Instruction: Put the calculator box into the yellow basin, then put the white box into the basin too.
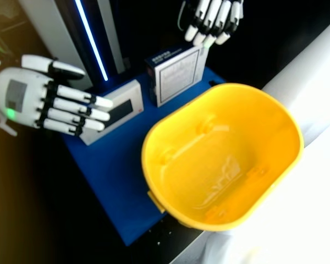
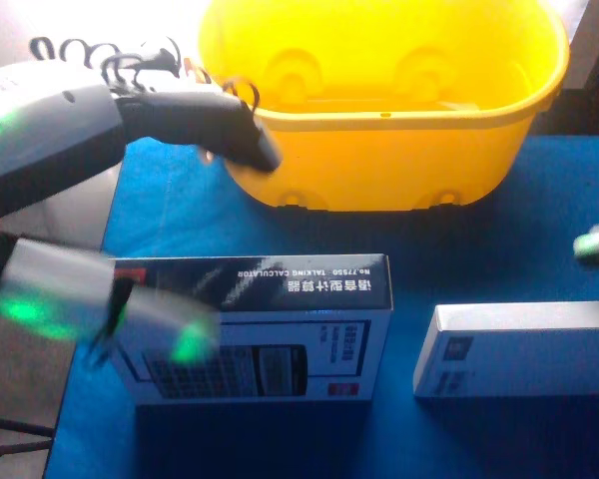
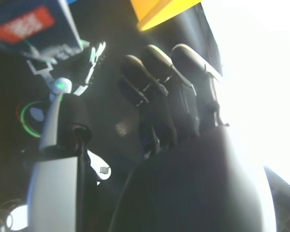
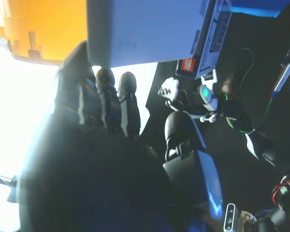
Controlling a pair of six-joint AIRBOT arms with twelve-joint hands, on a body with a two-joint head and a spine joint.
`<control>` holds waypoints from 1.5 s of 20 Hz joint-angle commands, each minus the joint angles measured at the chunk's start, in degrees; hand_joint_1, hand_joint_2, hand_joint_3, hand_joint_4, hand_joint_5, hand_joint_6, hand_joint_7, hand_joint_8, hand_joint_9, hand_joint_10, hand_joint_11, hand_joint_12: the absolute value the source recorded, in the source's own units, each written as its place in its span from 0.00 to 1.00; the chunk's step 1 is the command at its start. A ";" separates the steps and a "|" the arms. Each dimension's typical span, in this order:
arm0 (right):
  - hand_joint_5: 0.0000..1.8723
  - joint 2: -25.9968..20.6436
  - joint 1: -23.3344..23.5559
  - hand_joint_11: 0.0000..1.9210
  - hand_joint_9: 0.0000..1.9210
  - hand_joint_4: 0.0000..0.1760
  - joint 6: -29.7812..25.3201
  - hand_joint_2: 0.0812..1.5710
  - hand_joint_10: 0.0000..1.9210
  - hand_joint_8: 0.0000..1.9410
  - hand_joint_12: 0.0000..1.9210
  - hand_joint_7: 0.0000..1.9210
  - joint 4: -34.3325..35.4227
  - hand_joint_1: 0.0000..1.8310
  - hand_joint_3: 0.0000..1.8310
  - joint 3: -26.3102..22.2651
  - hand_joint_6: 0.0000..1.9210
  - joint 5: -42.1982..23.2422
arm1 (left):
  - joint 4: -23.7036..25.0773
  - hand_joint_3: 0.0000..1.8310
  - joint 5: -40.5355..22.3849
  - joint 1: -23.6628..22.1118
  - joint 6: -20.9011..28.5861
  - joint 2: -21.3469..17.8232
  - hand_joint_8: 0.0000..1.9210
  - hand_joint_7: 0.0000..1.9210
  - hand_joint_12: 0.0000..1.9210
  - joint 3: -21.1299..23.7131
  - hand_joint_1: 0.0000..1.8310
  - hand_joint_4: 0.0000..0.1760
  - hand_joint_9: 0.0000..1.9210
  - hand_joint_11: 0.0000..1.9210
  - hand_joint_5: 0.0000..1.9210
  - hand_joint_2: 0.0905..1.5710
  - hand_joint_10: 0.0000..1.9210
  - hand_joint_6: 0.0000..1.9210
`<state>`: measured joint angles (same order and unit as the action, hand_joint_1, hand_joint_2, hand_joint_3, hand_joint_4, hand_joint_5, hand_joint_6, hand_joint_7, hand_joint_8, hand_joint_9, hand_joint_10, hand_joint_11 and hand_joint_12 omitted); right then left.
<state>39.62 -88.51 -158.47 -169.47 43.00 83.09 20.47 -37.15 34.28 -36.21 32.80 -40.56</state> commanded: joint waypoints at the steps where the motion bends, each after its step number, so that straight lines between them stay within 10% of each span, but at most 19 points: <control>1: 0.30 -0.01 0.22 0.05 0.22 0.00 -0.46 0.51 0.27 0.08 0.69 0.29 -0.37 0.40 0.00 0.12 0.08 6.32 | -1.28 0.01 -7.69 -0.56 0.22 -0.30 0.03 0.24 0.72 0.53 0.37 0.00 0.12 0.00 0.20 0.44 0.33 0.01; 11: 0.31 0.02 0.23 0.00 0.22 0.00 -0.08 0.51 0.19 0.02 0.70 0.29 1.60 0.40 0.00 0.99 0.02 6.03 | -1.61 0.00 -1.31 -0.32 0.22 3.33 0.01 0.21 0.69 -1.64 0.36 0.00 0.11 0.00 0.21 0.48 0.23 0.01; 21: 0.29 2.04 2.86 0.00 0.10 0.00 2.77 0.52 0.40 0.01 0.74 0.28 4.44 0.40 0.00 4.58 0.00 -1.30 | -5.64 0.00 3.77 5.08 0.19 10.43 0.00 0.25 0.72 -6.63 0.39 0.00 0.15 0.00 0.25 0.52 0.22 0.00; 28: 0.35 5.23 5.05 0.00 0.20 0.00 2.90 0.53 0.27 0.02 0.74 0.33 2.58 0.51 0.00 6.01 0.02 -6.77 | -7.21 0.00 6.22 8.25 0.22 12.86 0.01 0.31 0.71 -8.25 0.43 0.00 0.26 0.02 0.31 0.56 0.12 0.01; 30: 0.49 6.15 5.99 0.20 0.37 0.00 2.89 0.58 0.33 0.07 0.72 0.49 1.87 0.65 0.01 6.42 0.06 -8.16 | -7.55 0.01 6.34 8.89 0.22 13.33 0.02 0.37 0.72 -8.64 0.51 0.00 0.30 0.05 0.38 0.62 0.13 0.02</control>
<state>45.82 -82.85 -155.30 -167.00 49.45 69.38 13.21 -27.00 43.33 -35.99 45.78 -49.25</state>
